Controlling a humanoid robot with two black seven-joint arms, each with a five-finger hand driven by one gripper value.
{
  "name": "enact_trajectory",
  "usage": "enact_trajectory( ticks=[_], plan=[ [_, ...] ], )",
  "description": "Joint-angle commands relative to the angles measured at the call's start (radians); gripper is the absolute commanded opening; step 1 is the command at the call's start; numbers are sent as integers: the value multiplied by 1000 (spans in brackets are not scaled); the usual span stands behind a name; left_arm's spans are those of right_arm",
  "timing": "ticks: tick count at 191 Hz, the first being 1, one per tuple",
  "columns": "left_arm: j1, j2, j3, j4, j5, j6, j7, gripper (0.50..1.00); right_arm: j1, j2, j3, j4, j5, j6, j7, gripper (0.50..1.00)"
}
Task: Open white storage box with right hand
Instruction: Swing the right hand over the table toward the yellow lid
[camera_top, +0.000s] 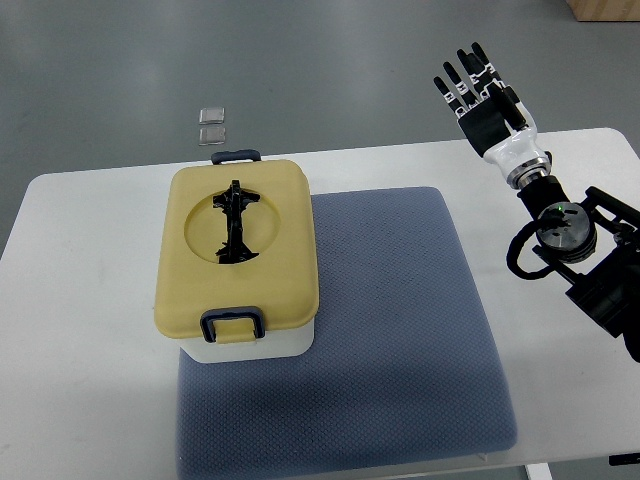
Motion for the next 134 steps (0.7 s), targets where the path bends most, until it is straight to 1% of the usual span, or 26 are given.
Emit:
enact_trajectory(
  ticks=[1, 38, 50, 74, 97, 110, 120, 134],
  plan=[
    [-1, 0, -1, 0, 0, -5, 0, 1000, 0, -1, 0, 0, 0, 1, 1, 946],
    [-4, 0, -38, -5, 1, -6, 0, 1000, 6, -1, -4, 21, -5, -8, 1, 946],
    [-4, 0, -38, -6, 3, -6, 0, 1000, 26, -7, -9, 35, -52, -11, 0, 944],
    [-4, 0, -37, -6, 4, -6, 0, 1000, 84, -19, -12, 37, -243, -14, -3, 944],
    [-4, 0, -37, -8, 6, -6, 0, 1000, 173, -59, -44, 46, -447, -39, -12, 944],
    [-4, 0, -38, -9, 6, -6, 0, 1000, 242, -96, -119, 54, -612, -31, -28, 944],
    [-4, 0, -40, -11, 6, -6, 0, 1000, 307, -128, -193, 63, -720, -21, -28, 944],
    [-4, 0, -40, -9, 4, -6, 0, 1000, 383, -173, -297, 81, -806, -7, -26, 944]
  ],
)
